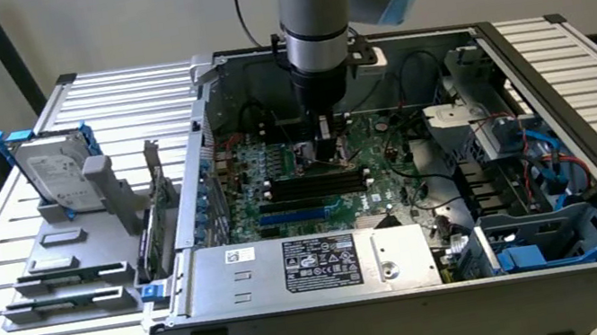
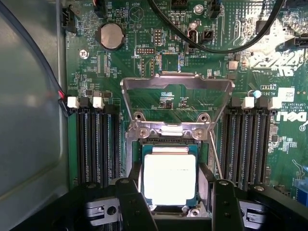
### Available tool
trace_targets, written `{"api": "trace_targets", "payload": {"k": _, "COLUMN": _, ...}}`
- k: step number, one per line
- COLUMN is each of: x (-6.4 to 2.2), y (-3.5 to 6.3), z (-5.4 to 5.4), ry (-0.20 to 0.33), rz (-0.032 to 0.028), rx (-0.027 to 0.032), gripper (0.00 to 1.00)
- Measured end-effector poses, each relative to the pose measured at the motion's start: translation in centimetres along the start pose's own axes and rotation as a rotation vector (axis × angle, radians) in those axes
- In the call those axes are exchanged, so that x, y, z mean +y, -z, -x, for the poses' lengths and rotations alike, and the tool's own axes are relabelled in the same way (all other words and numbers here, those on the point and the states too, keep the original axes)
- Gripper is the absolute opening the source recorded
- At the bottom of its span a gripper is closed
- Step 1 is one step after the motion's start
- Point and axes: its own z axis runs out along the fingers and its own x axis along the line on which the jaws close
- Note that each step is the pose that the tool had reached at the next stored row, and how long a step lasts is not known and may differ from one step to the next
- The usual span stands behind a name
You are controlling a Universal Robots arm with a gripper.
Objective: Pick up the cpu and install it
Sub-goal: 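Place the cpu into insertion slot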
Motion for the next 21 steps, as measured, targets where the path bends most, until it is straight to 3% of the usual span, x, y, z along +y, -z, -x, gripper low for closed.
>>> {"api": "trace_targets", "payload": {"k": 7, "x": 0.27, "y": -0.07, "z": 0.00, "ry": 0.000, "rz": -0.0040, "rx": 0.0000, "gripper": 0.55}}
{"api": "trace_targets", "payload": {"k": 21, "x": 0.26, "y": -0.26, "z": 0.01, "ry": 0.000, "rz": -0.0064, "rx": -0.0001, "gripper": 0.55}}
